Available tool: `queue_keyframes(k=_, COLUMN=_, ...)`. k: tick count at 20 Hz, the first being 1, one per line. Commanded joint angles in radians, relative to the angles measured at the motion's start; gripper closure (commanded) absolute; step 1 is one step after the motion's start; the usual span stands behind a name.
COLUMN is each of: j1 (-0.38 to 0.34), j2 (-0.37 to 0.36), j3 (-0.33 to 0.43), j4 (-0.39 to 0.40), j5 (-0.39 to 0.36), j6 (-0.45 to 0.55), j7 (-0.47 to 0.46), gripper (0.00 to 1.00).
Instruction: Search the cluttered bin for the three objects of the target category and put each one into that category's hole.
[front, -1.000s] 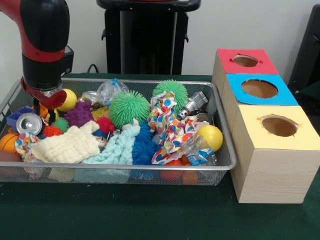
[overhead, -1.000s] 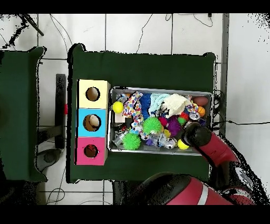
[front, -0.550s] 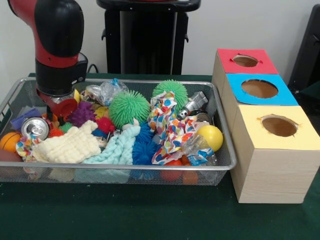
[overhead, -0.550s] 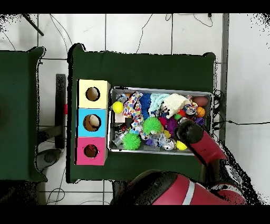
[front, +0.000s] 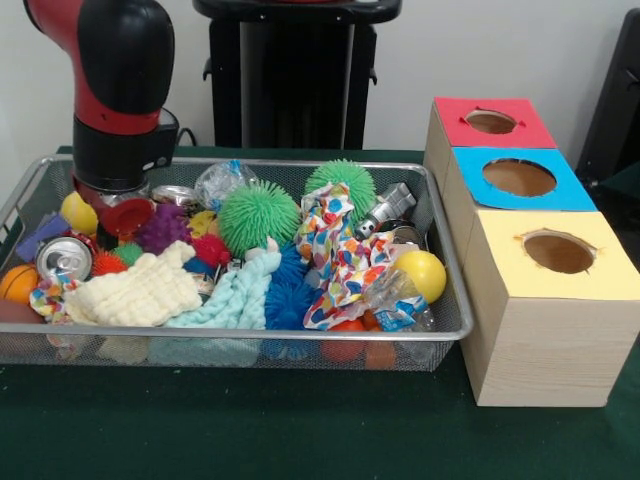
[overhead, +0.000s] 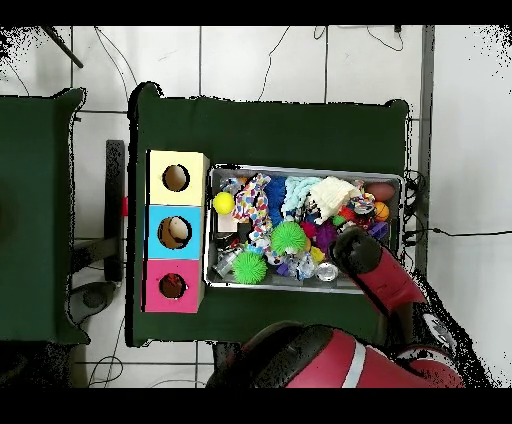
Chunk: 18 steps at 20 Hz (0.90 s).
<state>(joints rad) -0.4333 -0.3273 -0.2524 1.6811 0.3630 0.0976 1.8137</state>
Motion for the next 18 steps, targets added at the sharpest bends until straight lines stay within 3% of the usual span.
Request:
queue_keyframes(k=1, j1=0.041, j2=0.11, j3=0.159, j4=0.031, j5=0.007, j6=-0.059, j7=0.211, gripper=1.0)
queue_keyframes(k=4, j1=0.049, j2=0.117, j3=0.137, j4=0.017, j5=0.001, j6=-0.064, j7=0.198, gripper=1.0)
queue_keyframes(k=7, j1=0.108, j2=0.125, j3=0.044, j4=0.0, j5=0.009, j6=-0.088, j7=0.2, gripper=1.0)
queue_keyframes(k=10, j1=0.094, j2=0.033, j3=0.007, j4=0.039, j5=-0.026, j6=0.015, j7=0.147, gripper=1.0)
queue_keyframes(k=12, j1=0.104, j2=-0.084, j3=-0.039, j4=0.073, j5=-0.054, j6=0.162, j7=0.098, gripper=1.0)
queue_keyframes(k=15, j1=0.093, j2=-0.183, j3=-0.056, j4=0.069, j5=-0.083, j6=0.328, j7=0.048, gripper=1.0)
queue_keyframes(k=18, j1=0.038, j2=-0.222, j3=0.004, j4=0.103, j5=-0.103, j6=0.312, j7=0.025, gripper=1.0)
